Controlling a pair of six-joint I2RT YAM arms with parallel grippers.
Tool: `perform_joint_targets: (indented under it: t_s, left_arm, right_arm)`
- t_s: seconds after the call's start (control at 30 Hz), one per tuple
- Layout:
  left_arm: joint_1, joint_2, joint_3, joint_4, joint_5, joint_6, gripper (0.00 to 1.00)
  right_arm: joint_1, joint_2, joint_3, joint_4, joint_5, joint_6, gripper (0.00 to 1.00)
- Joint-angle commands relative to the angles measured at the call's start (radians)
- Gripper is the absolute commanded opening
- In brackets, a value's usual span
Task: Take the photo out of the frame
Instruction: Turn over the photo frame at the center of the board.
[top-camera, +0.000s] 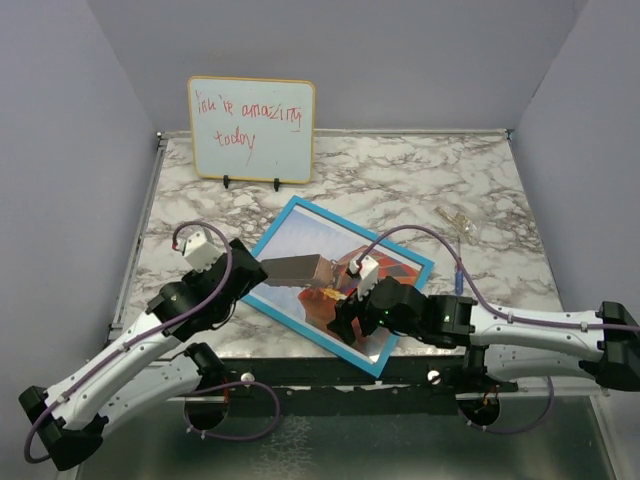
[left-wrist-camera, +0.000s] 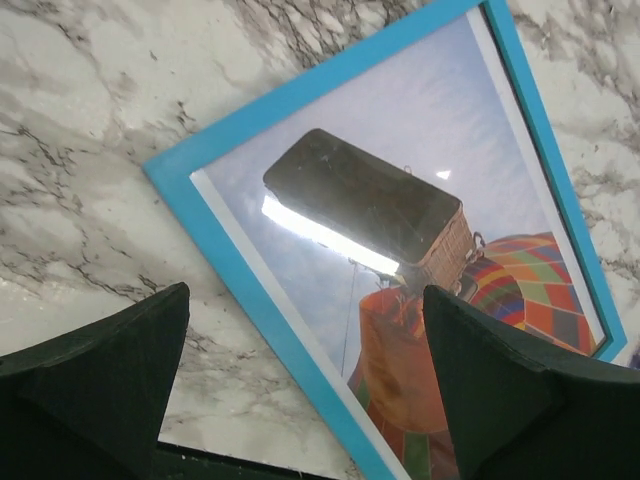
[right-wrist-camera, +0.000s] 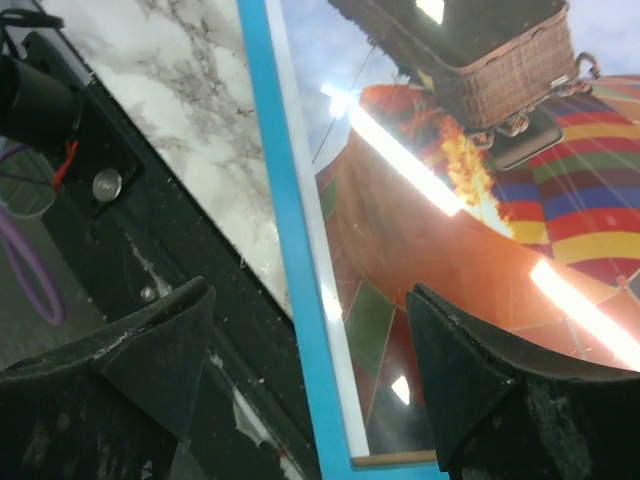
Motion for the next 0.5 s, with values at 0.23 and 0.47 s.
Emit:
perform_joint_targets:
  t_s: [0.23,0.47]
  left_arm:
    - [0.027,0.032,0.025,-0.003,-0.035,0.230,0.99]
    - [0.046,0.100,0.020,0.022,0.009,0.288,0.99]
  right_arm:
    - [0.050,0.121,-0.076,0.152,0.186,0.036,0.82]
    - [0.142,0.249,-0.092,0.329,0.145,-0.080,0.81]
